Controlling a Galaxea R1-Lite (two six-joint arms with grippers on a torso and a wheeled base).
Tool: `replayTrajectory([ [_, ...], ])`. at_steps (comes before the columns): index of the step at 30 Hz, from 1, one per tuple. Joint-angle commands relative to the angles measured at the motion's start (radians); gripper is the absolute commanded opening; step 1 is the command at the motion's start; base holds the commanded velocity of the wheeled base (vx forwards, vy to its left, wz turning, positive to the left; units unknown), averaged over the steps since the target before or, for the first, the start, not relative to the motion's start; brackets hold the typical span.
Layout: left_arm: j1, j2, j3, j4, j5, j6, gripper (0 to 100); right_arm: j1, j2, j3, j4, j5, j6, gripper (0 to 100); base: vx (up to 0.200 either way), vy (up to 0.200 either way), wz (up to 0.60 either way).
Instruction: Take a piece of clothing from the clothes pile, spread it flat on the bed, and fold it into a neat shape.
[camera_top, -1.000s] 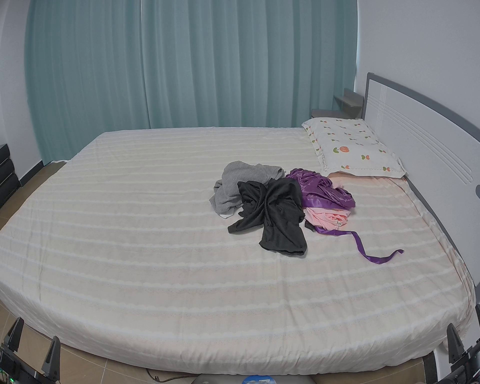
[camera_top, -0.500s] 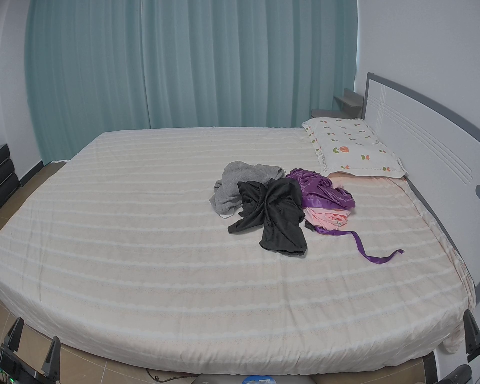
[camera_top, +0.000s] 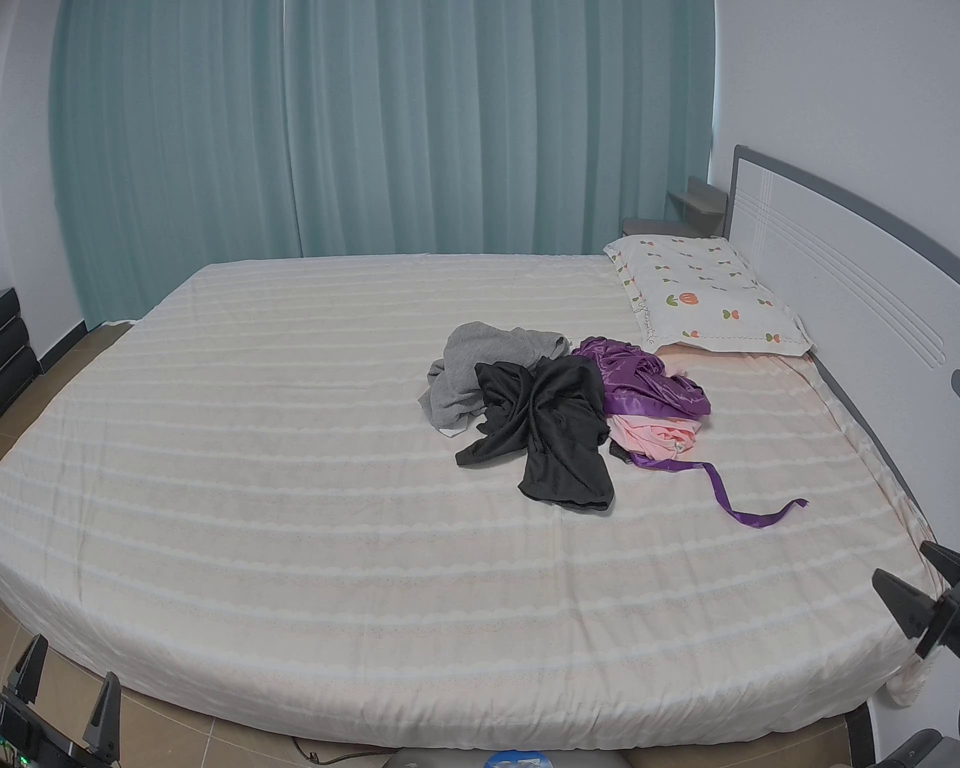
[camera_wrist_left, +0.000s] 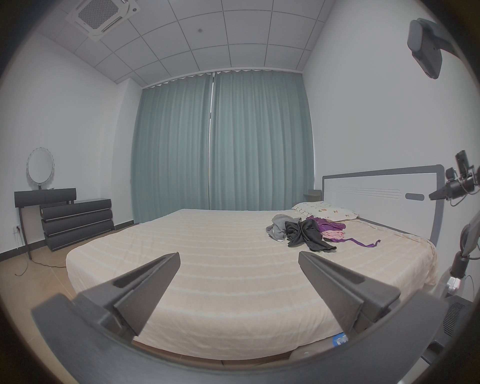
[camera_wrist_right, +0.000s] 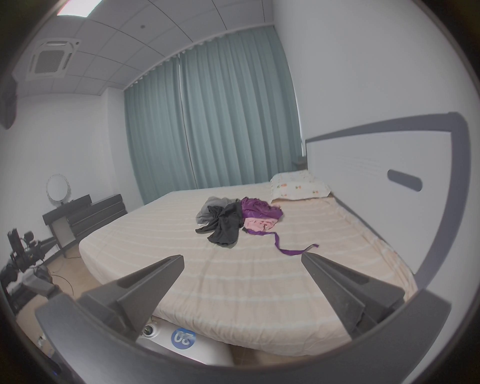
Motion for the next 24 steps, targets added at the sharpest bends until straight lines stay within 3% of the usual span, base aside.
replayTrajectory([
  [1,0.000,-0.018,0.018,0.000,0.000,0.000,100,0.078,0.790,-0.062,-0.404,0.033,0.100,100,0.000,0.000,0.00],
  [3,0.000,-0.018,0.018,0.000,0.000,0.000,100,0.081,0.873,-0.091,-0.448,0.029,0.102,100,0.000,0.000,0.00],
  [8,0.000,-0.018,0.018,0.000,0.000,0.000,100,0.095,1.232,-0.298,-0.531,-0.061,0.121,100,0.000,0.000,0.00],
  [11,0.000,-0.018,0.018,0.000,0.000,0.000,100,0.122,1.356,-0.415,-0.549,-0.104,0.181,100,0.000,0.000,0.00],
  [15,0.000,-0.018,0.018,0.000,0.000,0.000,100,0.173,1.511,-0.597,-0.536,-0.124,0.258,100,0.000,0.000,0.00],
  [24,0.000,-0.018,0.018,0.000,0.000,0.000,100,0.193,1.793,-0.920,-0.516,-0.153,0.260,100,0.000,0.000,0.00],
])
